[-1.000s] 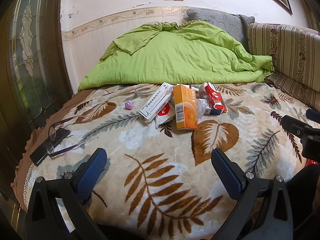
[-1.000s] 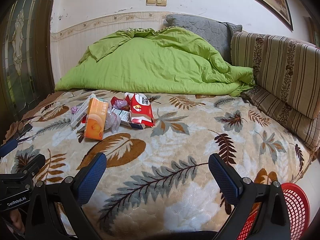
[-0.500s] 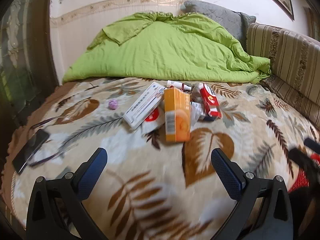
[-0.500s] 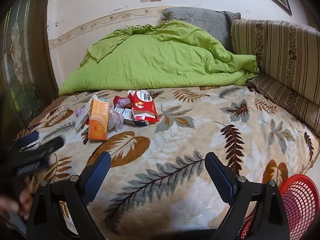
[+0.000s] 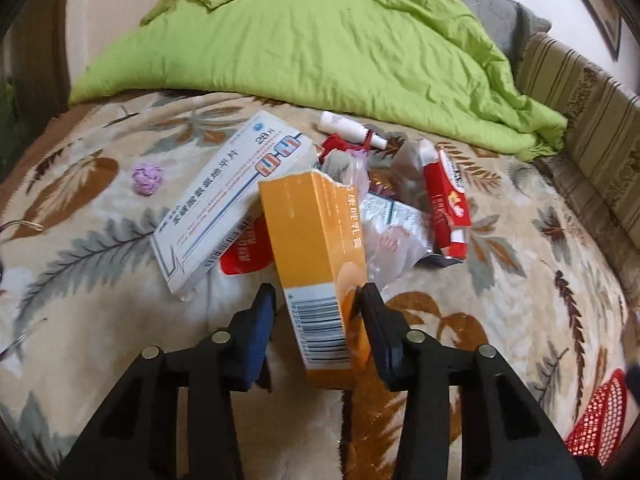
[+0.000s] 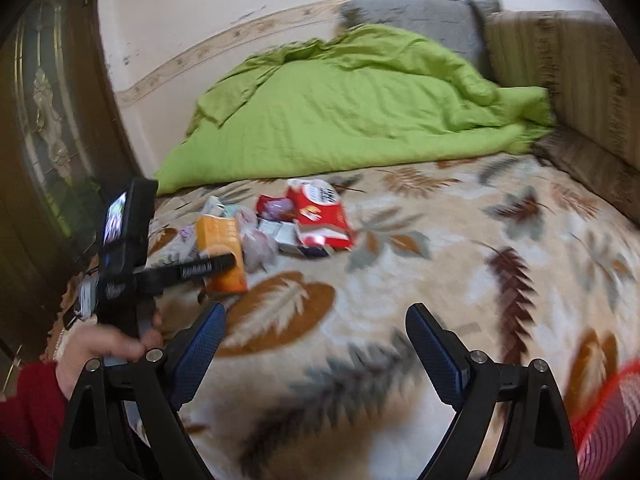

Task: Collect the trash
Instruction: 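Grasp the orange box with the left tool while the right tool grasps the red wipes pack, then carry both items to the red basket and open both tools over it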

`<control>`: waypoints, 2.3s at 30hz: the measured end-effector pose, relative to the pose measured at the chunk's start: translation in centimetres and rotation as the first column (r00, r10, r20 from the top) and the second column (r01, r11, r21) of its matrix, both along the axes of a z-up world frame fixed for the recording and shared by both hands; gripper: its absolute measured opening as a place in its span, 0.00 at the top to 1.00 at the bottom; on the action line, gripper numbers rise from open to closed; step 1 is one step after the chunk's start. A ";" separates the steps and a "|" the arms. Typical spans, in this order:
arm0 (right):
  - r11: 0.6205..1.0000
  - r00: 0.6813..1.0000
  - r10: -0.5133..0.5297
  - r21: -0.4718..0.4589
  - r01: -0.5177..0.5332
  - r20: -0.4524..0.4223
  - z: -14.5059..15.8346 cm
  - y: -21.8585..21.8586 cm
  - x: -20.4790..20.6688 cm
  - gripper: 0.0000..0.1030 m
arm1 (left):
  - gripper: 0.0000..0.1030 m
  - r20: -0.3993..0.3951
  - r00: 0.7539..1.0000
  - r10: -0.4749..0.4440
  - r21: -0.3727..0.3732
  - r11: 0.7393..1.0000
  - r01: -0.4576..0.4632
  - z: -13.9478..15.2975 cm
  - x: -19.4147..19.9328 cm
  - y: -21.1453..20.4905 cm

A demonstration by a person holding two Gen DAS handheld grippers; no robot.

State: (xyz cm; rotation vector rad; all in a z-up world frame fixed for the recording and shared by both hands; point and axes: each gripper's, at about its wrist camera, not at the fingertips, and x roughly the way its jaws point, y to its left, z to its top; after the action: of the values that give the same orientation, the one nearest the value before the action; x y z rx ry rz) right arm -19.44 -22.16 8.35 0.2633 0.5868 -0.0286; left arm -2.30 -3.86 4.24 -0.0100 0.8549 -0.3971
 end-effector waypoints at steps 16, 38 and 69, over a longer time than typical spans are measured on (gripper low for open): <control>0.978 0.976 0.063 0.206 -0.019 -0.209 -6.1 -5.0 22.7 0.08 | 0.69 0.043 0.998 -0.056 -0.040 0.998 0.058 0.7 -0.8 0.2; 0.997 0.999 -0.041 0.067 0.042 -0.020 -1.2 -3.8 14.4 0.47 | 0.76 0.149 0.984 -0.097 -0.040 0.994 0.104 2.2 -3.4 -0.2; 0.984 0.999 -0.031 0.175 0.034 -0.024 1.0 -7.0 -4.9 0.48 | 0.76 0.161 0.945 -0.285 -0.147 0.940 0.308 6.4 -13.1 -1.1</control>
State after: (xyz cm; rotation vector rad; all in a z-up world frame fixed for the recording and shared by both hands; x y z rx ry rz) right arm -24.30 -29.13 9.32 0.4444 0.6066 -0.0112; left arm -15.44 -4.95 10.66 -0.0113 0.6842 -0.7473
